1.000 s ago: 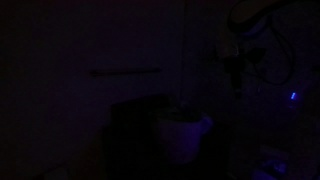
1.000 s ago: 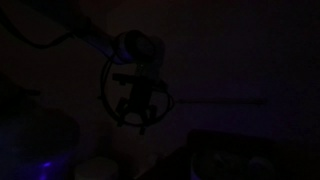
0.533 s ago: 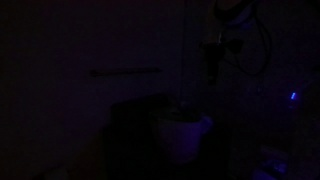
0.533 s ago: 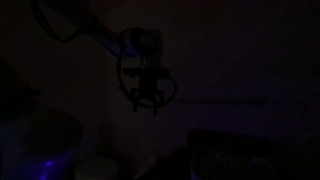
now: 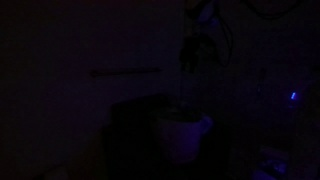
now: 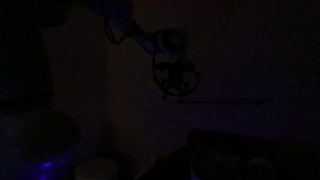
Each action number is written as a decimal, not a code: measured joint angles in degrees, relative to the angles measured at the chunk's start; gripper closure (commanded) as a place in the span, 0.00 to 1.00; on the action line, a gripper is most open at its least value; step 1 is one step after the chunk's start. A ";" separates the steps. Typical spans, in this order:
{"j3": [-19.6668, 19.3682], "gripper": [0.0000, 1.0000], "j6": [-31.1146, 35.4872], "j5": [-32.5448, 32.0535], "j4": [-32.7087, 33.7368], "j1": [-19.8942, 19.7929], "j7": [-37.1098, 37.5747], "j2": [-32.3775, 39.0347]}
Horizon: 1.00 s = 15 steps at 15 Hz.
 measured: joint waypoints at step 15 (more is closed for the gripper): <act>-0.80 0.00 -10.92 9.49 20.76 -7.98 0.42 19.07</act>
